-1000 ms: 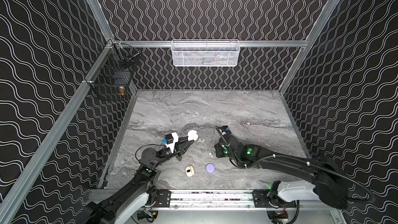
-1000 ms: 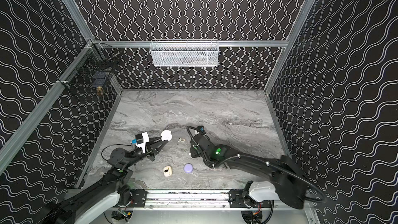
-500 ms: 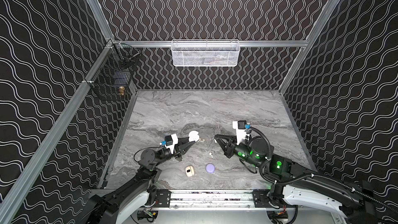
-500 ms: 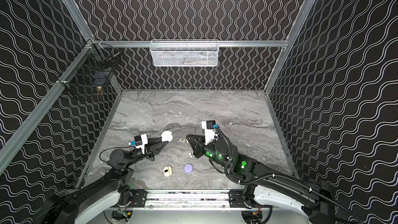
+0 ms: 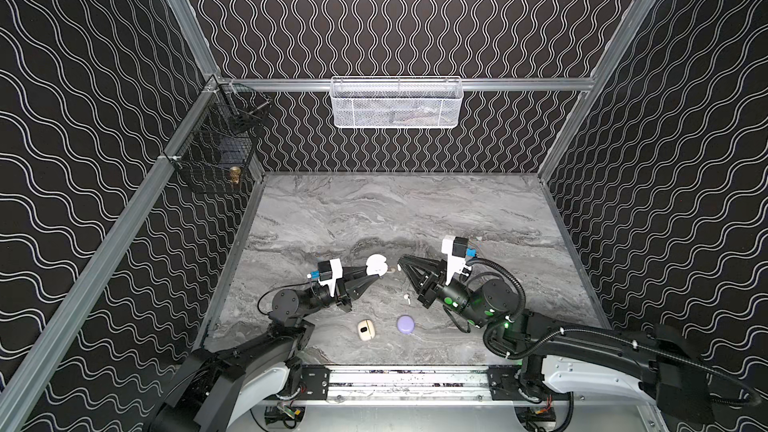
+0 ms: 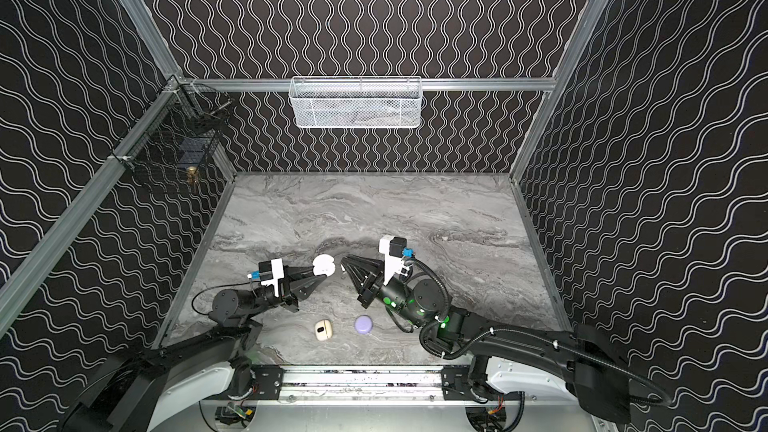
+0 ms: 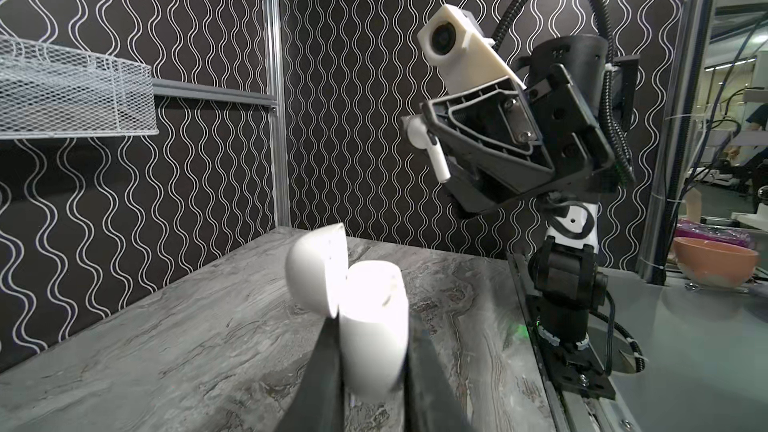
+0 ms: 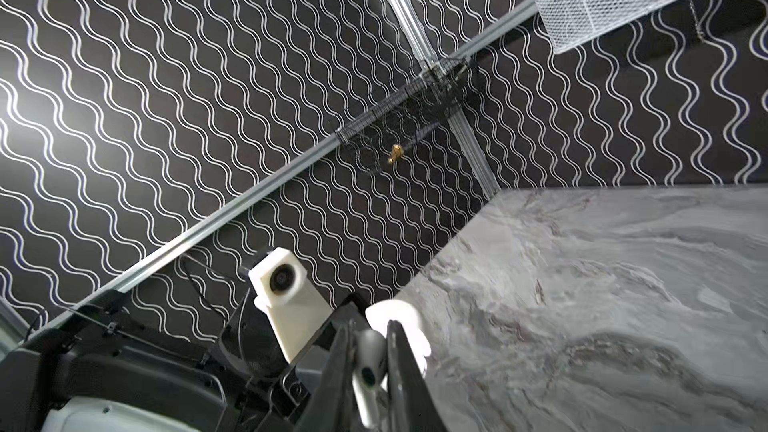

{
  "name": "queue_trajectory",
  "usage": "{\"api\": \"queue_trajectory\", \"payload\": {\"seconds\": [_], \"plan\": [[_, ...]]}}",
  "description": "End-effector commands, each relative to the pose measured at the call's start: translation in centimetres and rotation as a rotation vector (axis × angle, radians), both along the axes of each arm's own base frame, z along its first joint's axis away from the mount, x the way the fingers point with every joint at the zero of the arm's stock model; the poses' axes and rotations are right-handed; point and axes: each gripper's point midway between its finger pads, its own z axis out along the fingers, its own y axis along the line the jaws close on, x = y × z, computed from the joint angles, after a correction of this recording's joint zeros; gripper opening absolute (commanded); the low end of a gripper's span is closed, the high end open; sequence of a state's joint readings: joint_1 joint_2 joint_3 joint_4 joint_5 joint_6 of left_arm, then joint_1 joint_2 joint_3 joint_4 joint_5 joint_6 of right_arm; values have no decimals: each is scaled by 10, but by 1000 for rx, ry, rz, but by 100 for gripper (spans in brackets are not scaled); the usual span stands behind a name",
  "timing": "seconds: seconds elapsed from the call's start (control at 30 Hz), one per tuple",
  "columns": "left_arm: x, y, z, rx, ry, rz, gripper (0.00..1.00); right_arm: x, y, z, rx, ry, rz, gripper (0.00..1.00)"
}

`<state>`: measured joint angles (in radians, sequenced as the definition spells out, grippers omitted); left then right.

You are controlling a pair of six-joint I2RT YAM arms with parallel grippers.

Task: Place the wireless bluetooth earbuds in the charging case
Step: 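Lift the white earbud and carry it toward the case in the left gripper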

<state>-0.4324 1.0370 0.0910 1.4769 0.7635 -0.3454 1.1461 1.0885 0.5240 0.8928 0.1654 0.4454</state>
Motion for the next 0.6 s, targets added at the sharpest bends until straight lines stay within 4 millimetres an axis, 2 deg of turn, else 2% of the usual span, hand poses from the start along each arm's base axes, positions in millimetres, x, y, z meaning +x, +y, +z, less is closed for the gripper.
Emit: {"api": "queue_trajectory", "payload": {"seconds": [0.0,0.23,0.57], "plan": [[-8,3,14,-38,-45,-19,0,-2,-13,36,182,-115,-36,14],[-10,3,16,-45,-43,-23,0,-3,7,33,176,-156,10,15],[-13,3,19,-51,-51,-36,0,-3,22,25,171,-169,40,15]]}}
